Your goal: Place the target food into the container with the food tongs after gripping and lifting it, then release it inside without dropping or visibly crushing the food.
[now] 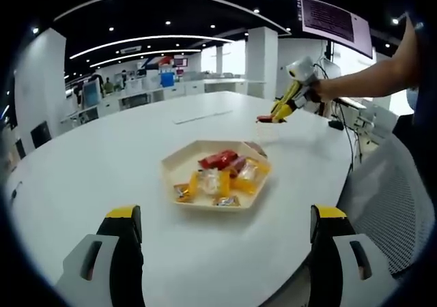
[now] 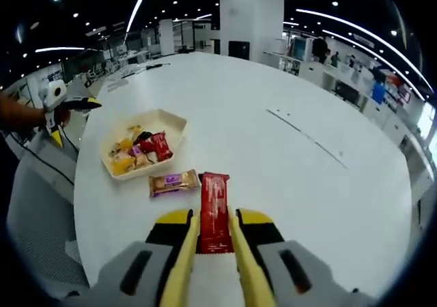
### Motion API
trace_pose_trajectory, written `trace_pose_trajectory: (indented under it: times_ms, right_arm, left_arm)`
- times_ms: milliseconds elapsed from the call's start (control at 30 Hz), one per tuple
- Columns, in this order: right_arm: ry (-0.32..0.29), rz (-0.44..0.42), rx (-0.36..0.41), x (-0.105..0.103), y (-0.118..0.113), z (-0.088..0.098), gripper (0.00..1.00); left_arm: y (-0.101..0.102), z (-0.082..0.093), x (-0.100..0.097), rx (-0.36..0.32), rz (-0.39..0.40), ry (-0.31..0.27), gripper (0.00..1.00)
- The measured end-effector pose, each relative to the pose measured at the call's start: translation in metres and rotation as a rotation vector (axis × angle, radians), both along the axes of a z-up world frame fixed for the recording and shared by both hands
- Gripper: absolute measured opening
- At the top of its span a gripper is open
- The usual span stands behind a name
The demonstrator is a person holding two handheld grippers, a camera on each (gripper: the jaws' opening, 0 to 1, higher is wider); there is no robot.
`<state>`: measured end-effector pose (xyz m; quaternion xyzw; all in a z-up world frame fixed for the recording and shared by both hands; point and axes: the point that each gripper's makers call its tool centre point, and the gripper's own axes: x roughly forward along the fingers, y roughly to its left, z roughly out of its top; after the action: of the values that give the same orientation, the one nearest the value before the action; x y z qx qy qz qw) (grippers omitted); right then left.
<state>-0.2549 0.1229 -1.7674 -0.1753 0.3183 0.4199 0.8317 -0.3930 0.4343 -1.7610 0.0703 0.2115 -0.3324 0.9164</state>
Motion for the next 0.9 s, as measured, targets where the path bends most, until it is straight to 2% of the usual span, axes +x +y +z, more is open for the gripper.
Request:
trace_pose_trajectory:
  times_ms: [167, 400, 533, 700, 900]
  right_arm:
    - [0.001, -0.019, 0.024, -0.005, 0.011, 0.005, 0.24]
    - [0.006, -0.027, 0.015, -0.006, 0.011, 0.006, 0.24]
    - [0.0, -0.04, 0.034, -0.003, 0.015, 0.014, 0.24]
    - [-0.014, -0.023, 0.038, -0.004, 0.026, 0.023, 0.24]
    - [-0.02, -0.008, 0.034, -0.002, 0.034, 0.024, 0.24]
  left_arm:
    - [-0.001, 0.001, -0.001, -0.002, -0.005, -0.005, 1.0]
    - [-0.003, 0.003, -0.001, -0.003, -0.013, -0.014, 1.0]
    - [-0.002, 0.004, -0.001, -0.01, -0.012, -0.019, 1.0]
    - [-0.004, 0.004, -0.001, -0.008, -0.021, -0.02, 1.0]
    - [-0.004, 0.005, -0.001, -0.009, -0.022, -0.022, 1.0]
